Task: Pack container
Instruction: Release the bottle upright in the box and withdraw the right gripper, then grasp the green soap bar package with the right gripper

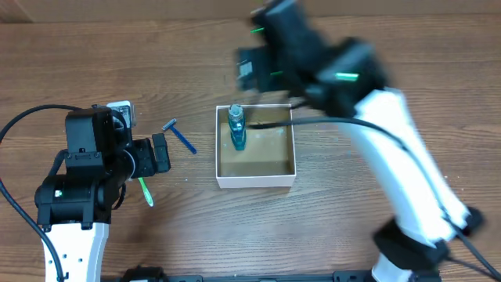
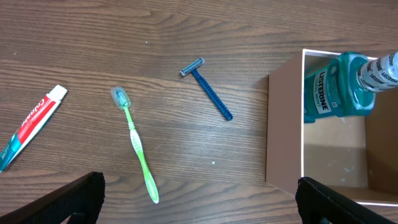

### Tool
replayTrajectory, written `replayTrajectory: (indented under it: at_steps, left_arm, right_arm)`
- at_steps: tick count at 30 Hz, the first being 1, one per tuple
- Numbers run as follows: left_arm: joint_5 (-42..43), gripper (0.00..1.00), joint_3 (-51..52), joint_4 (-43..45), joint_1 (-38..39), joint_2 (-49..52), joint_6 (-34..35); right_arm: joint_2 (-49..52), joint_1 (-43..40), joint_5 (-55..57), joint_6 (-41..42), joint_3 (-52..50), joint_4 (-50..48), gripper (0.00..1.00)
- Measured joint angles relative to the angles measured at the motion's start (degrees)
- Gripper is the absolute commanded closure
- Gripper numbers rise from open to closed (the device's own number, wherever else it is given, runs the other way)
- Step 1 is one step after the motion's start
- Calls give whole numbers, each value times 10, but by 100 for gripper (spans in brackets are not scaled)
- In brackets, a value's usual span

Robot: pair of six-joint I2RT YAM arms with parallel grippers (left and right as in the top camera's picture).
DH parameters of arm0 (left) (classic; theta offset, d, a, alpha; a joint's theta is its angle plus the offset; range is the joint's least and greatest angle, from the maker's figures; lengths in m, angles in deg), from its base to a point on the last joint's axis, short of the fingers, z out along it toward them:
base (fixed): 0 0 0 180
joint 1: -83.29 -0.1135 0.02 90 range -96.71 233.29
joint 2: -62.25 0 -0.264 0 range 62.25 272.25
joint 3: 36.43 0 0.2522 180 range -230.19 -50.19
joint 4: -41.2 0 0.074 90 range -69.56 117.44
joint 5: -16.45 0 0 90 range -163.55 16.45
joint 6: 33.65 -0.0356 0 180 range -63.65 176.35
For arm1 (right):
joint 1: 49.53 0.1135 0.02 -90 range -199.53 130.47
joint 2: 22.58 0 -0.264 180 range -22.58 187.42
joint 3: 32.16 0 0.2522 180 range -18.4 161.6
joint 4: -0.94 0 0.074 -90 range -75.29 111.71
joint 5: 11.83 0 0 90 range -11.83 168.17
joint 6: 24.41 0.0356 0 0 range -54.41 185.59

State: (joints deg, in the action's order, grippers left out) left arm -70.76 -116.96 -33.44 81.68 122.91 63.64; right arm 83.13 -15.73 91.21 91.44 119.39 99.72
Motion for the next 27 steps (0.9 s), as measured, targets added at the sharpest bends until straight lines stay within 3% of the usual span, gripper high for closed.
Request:
replayTrajectory:
  at_steps: [5, 10, 14, 18, 24, 27]
  left_arm:
    - [0, 0, 0, 0, 0, 0, 0]
    - [0, 0, 0, 3, 0, 0, 0]
    - [0, 0, 0, 4, 0, 0, 0]
    - [0, 0, 0, 4, 0, 0, 0]
    - [0, 0, -1, 5, 0, 0, 0]
    - [0, 0, -1, 4, 0, 0, 0]
  right_arm:
    - [-27, -231, 9, 61, 1, 111, 0]
    - [-12, -401, -42, 24, -69, 119, 0]
    - [-15, -451, -82, -25, -165, 118, 0]
    - [-77, -469, -107, -61, -335, 96, 0]
    - [-289, -537, -114, -102, -544, -63, 0]
    - [-280, -539, -121, -158, -640, -149, 0]
